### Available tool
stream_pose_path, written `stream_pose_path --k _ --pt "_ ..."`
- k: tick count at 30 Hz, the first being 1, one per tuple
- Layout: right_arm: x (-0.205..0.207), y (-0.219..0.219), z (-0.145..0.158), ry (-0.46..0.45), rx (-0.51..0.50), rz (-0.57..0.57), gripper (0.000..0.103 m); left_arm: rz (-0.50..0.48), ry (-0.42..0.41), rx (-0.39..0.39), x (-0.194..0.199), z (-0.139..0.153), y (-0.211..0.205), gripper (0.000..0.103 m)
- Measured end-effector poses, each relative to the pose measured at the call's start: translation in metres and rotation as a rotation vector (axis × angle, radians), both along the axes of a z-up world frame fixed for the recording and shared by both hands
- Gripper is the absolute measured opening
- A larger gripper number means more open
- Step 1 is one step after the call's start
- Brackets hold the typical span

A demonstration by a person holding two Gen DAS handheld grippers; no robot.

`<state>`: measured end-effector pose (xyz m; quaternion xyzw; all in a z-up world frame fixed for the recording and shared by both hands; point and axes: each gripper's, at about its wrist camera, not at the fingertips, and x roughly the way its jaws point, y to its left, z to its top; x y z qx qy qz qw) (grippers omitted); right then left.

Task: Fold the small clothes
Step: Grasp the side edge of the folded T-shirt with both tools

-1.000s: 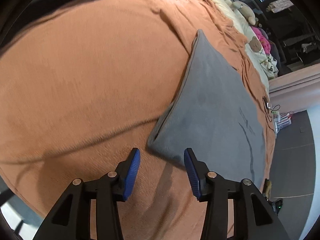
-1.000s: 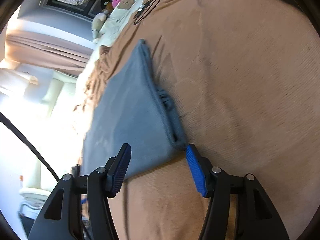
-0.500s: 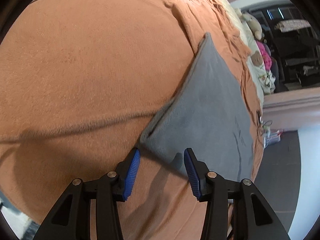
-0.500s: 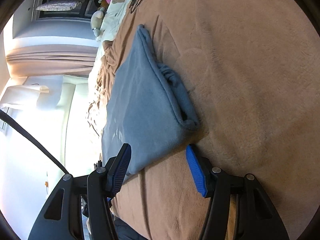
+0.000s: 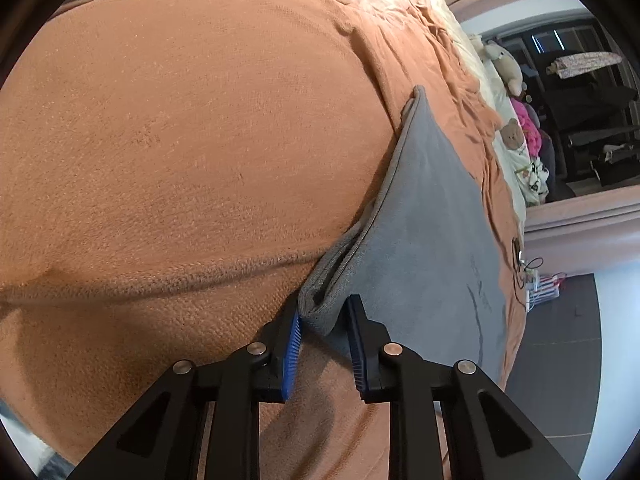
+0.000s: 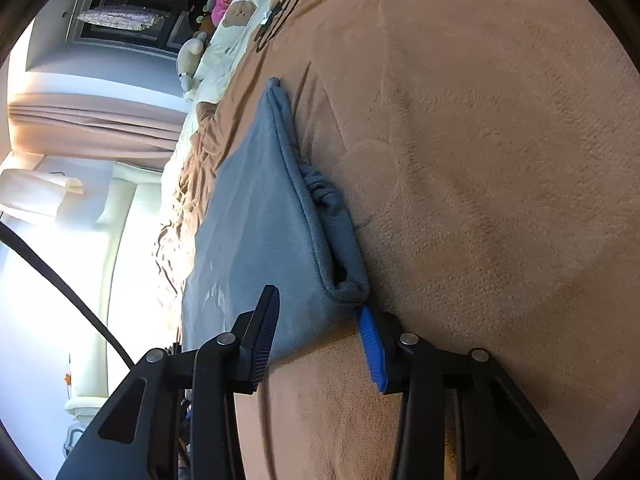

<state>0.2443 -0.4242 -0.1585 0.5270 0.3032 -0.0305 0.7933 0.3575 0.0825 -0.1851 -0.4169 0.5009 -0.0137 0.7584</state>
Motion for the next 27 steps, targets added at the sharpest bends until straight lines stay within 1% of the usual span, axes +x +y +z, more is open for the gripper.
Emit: stream_pose_path --k 2,4,5,6,7,8,11,15,18,22,24,27 --pt "0.002 0.005 0.001 0.007 -0.004 0.008 0.037 0.007 0.004 0.004 0.002 0.000 -0.001 0.024" --pt "0.012 0.013 0.005 0.015 -0.022 0.013 0.037 0.009 0.003 0.025 0.006 0.000 -0.003 0.023" --pt "0.013 0.016 0.011 0.016 -0.033 0.014 0.037 0.011 0.002 0.035 0.007 0.000 -0.004 0.021" --pt "0.016 0.017 0.011 0.021 -0.052 0.017 0.037 0.016 0.004 0.048 0.008 0.000 -0.005 0.014" --pt "0.020 0.019 0.013 0.025 -0.069 0.021 0.037 0.016 0.004 0.050 0.008 0.000 -0.005 0.010" --pt "0.024 0.022 0.015 0.029 -0.091 0.024 0.036 0.014 0.002 0.052 0.008 0.000 -0.006 0.009" --pt "0.033 0.038 0.029 0.071 -0.185 0.026 0.004 0.013 -0.010 0.054 0.009 0.006 -0.005 0.007" --pt "0.037 0.049 0.045 0.065 -0.224 0.036 0.001 0.030 -0.044 0.023 0.007 0.020 0.007 0.007" --pt "0.033 0.061 0.064 0.032 -0.249 0.038 0.001 0.018 -0.068 0.017 0.007 0.033 0.013 0.007" --pt "0.017 0.070 0.079 0.021 -0.283 0.022 0.000 -0.004 -0.109 0.028 0.005 0.051 0.016 0.007" --pt "0.012 0.078 0.085 0.012 -0.275 0.016 0.000 -0.007 -0.121 0.024 0.003 0.057 0.016 0.006" --pt "0.000 0.091 0.094 -0.006 -0.295 0.016 0.000 -0.013 -0.134 0.026 -0.001 0.065 0.019 0.006"
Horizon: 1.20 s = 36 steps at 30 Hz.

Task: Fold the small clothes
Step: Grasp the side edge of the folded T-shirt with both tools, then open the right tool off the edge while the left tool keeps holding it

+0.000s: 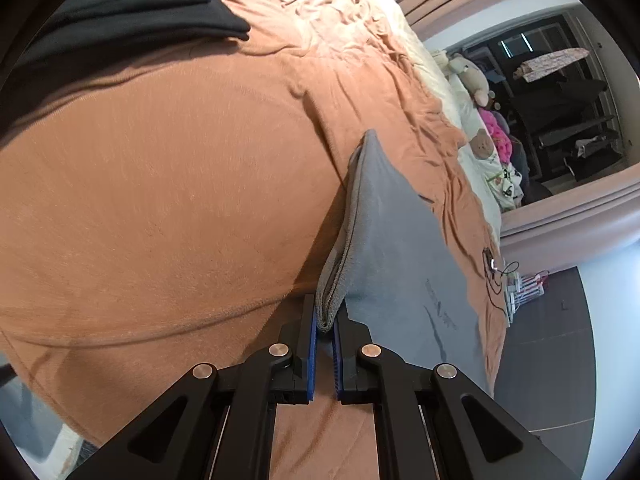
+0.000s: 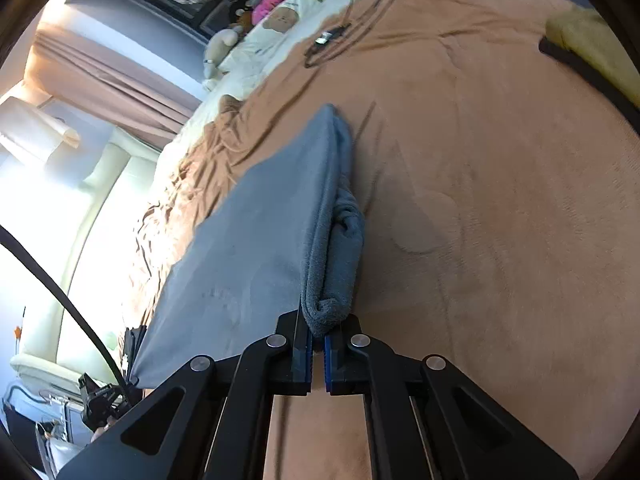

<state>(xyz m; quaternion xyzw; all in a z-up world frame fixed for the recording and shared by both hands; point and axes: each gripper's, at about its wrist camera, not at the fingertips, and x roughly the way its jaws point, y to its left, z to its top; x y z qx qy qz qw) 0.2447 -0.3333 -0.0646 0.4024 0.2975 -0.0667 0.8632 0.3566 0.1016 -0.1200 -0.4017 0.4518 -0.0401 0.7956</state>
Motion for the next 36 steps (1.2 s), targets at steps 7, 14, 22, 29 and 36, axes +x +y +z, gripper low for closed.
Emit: stream_pose_path --k 7,14,22,29,36 --pt "-0.026 0.020 0.006 -0.021 0.014 0.005 0.000 -0.008 -0.027 -0.003 -0.017 0.014 0.016 0.006" --pt "-0.053 0.023 0.007 -0.010 0.007 0.014 0.000 -0.016 -0.042 -0.008 -0.043 0.021 0.029 0.006" --pt "-0.084 0.028 0.004 0.000 0.047 0.020 0.000 -0.011 -0.036 -0.025 -0.071 0.014 0.046 0.006" --pt "-0.082 0.039 -0.003 0.117 -0.075 0.067 0.003 -0.028 0.042 -0.033 -0.072 -0.019 0.042 0.008" --pt "-0.087 0.038 0.014 0.157 -0.199 0.013 0.052 -0.021 0.030 -0.044 -0.078 -0.029 0.044 0.059"
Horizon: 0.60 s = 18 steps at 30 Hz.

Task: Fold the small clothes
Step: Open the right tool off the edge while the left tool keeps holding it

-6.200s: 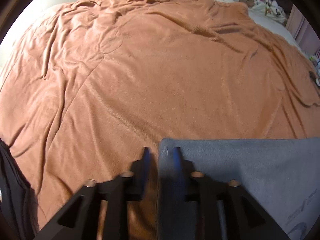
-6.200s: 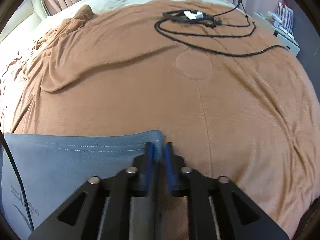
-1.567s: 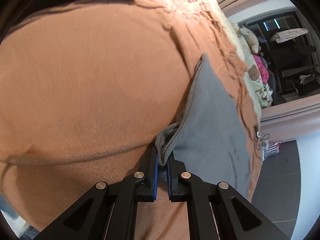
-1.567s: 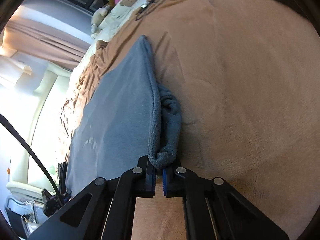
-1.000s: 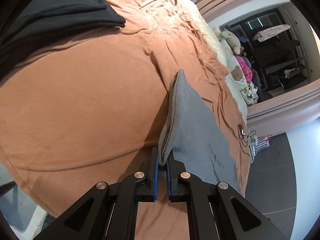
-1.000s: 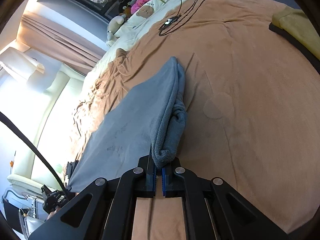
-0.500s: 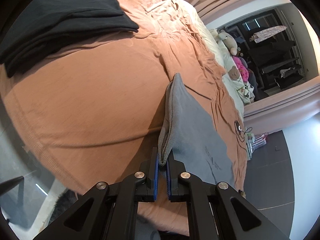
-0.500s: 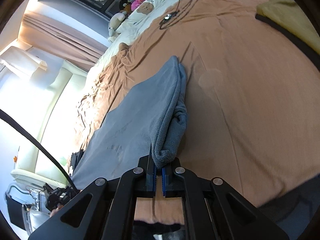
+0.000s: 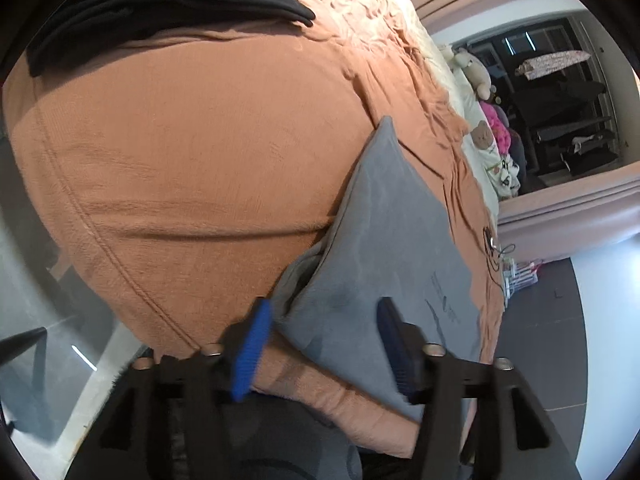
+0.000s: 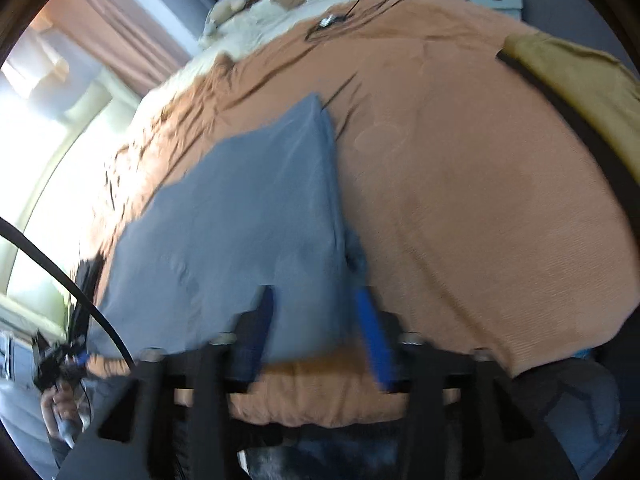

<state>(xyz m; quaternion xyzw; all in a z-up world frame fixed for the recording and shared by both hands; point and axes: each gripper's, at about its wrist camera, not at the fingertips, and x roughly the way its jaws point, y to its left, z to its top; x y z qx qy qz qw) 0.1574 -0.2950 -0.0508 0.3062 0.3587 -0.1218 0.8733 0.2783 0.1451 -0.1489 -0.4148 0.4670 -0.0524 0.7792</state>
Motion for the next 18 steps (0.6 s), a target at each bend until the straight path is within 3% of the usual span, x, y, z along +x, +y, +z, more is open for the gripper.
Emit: stream_pose_path --k 6,10,18 --pt "-0.004 0.017 0.020 -0.043 -0.055 0.015 0.053 0.001 0.024 -0.042 -0.001 -0.017 0.002 0.059" --pt "0.011 0.045 0.018 -0.047 -0.064 0.094 0.053 0.000 0.034 -0.092 0.000 -0.030 0.001 0.059" --pt "0.055 0.081 0.007 -0.033 -0.077 0.223 0.053 0.002 0.020 -0.122 0.019 -0.034 0.003 0.058"
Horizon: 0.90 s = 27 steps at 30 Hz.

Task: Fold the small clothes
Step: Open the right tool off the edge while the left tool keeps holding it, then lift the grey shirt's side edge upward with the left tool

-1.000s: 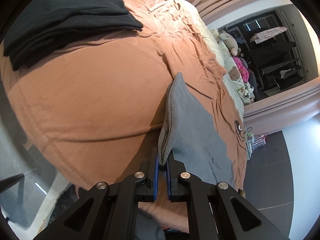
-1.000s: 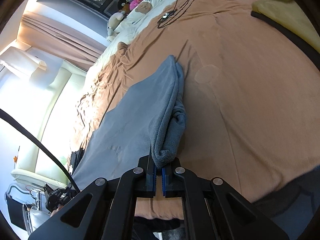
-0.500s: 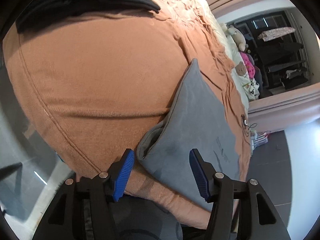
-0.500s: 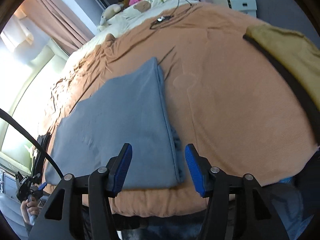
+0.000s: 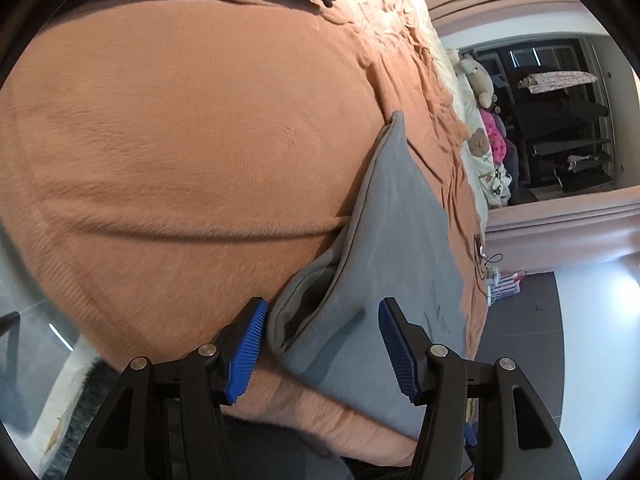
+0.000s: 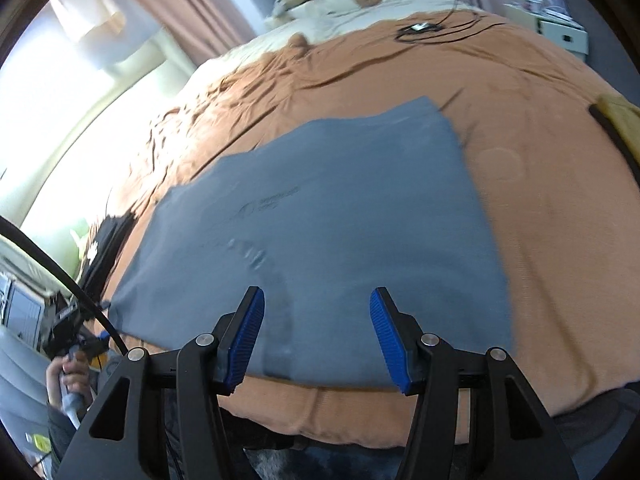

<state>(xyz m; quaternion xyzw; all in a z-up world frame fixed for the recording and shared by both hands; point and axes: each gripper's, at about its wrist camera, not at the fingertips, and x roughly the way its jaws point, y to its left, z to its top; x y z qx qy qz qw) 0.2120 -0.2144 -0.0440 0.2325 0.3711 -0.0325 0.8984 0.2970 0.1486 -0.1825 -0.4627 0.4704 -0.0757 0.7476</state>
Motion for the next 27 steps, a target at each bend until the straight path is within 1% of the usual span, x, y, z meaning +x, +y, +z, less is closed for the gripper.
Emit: stream_pose_path --k 4,7,9,11,12,13,14,15,16,17,19,21,23,25,27 --pt "0.019 0.017 -0.011 0.020 0.014 0.051 0.053 -0.028 0.001 -0.010 0.009 -0.004 -0.005 0.058" --pt "0.033 0.025 -0.021 0.044 0.022 0.080 0.053 -0.052 -0.015 -0.030 0.013 -0.007 -0.005 0.057" --pt "0.042 0.034 -0.025 0.058 0.019 0.100 0.053 -0.065 -0.038 -0.049 0.011 -0.008 -0.003 0.056" --pt "0.051 0.039 -0.027 0.070 0.005 0.123 0.053 -0.086 -0.067 -0.073 0.006 -0.009 -0.001 0.053" --pt "0.055 0.041 -0.027 0.074 -0.001 0.134 0.053 -0.093 -0.073 -0.081 0.004 -0.010 -0.001 0.046" --pt "0.061 0.045 -0.027 0.077 -0.008 0.150 0.053 -0.099 -0.070 -0.084 0.002 -0.013 0.000 0.036" --pt "0.067 0.049 -0.029 0.081 -0.017 0.166 0.053 -0.101 -0.069 -0.087 0.001 -0.016 0.000 0.030" --pt "0.072 0.055 -0.030 0.088 -0.031 0.186 0.053 -0.102 -0.063 -0.094 0.000 -0.020 0.000 0.018" --pt "0.080 0.060 -0.032 0.095 -0.043 0.198 0.053 -0.102 -0.052 -0.107 0.000 -0.023 0.000 0.013" --pt "0.086 0.065 -0.034 0.102 -0.057 0.210 0.052 -0.096 -0.047 -0.114 0.000 -0.024 0.001 0.013" --pt "0.097 0.073 -0.036 0.113 -0.084 0.229 0.047 -0.085 -0.039 -0.095 0.000 -0.021 0.001 0.010" --pt "0.110 0.082 -0.041 0.123 -0.099 0.242 0.035 -0.077 -0.039 -0.079 -0.001 -0.015 -0.002 0.009" --pt "0.123 0.085 -0.046 0.139 -0.104 0.241 0.029 -0.065 -0.058 -0.093 -0.002 -0.008 -0.004 0.009" --pt "0.132 0.089 -0.051 0.153 -0.112 0.234 0.027 -0.049 -0.075 -0.108 -0.005 -0.007 -0.004 0.009" --pt "0.145 0.090 -0.053 0.164 -0.122 0.230 0.027 -0.036 -0.080 -0.097 -0.006 -0.007 -0.005 0.009"
